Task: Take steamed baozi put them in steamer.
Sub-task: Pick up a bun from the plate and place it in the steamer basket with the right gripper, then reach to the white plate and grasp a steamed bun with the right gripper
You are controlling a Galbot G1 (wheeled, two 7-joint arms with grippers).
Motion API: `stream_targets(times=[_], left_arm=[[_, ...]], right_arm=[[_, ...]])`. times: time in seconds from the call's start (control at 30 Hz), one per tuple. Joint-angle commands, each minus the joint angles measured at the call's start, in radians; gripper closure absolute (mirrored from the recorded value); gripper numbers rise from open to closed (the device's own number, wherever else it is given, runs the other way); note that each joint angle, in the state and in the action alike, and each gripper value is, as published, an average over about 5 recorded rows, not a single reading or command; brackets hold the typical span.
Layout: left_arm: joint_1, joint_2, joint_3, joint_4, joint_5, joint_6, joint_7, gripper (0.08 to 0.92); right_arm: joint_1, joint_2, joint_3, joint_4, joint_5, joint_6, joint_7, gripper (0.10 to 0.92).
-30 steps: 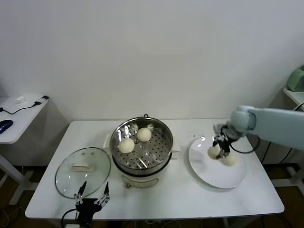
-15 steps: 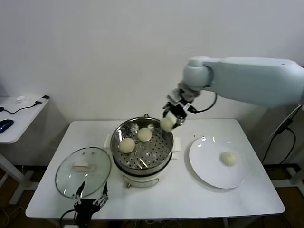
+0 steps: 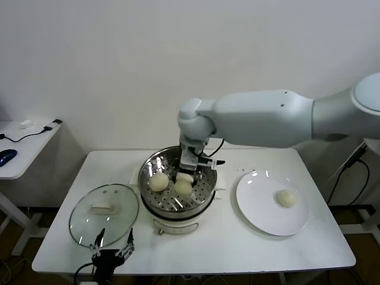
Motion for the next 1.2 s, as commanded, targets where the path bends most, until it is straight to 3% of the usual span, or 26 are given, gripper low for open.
stream_targets(times=[0.03,0.43,0.7,0.8,1.07,1.2], left_arm=[[-0.003,0.0,0.001,0.005,0.0,0.001,-0.001,0.177],[-0.005,0.003,0.003,0.003,-0.003,0.002,-0.001,0.177],[-0.003,0.001,0.007,-0.002,0.0,0.0,-0.002,0.177],[-0.002,0.001,0.008,-0.004,0.002,0.0,-0.002,0.177],[0.005,0.001,0.007,-0.016,0.004,-0.003,-0.002,0.177],[0.006,0.003,0.006,-0.017,0.004,-0.002,-0.002,0.177]], right_arm=[[-0.109,0.061,0.007,-0.029,-0.162,0.123,0.062,0.414],[-0.146,0.083,0.004,-0.064,-0.186,0.115,0.085,0.398],[-0.112,0.054,0.004,-0.048,-0.126,0.12,0.131,0.223],[-0.061,0.022,0.008,-0.037,-0.08,0.131,0.105,0.205],[0.117,-0.161,-0.009,-0.086,0.212,0.091,0.007,0.202],[0.257,-0.311,-0.161,-0.1,0.452,-0.118,-0.024,0.203]])
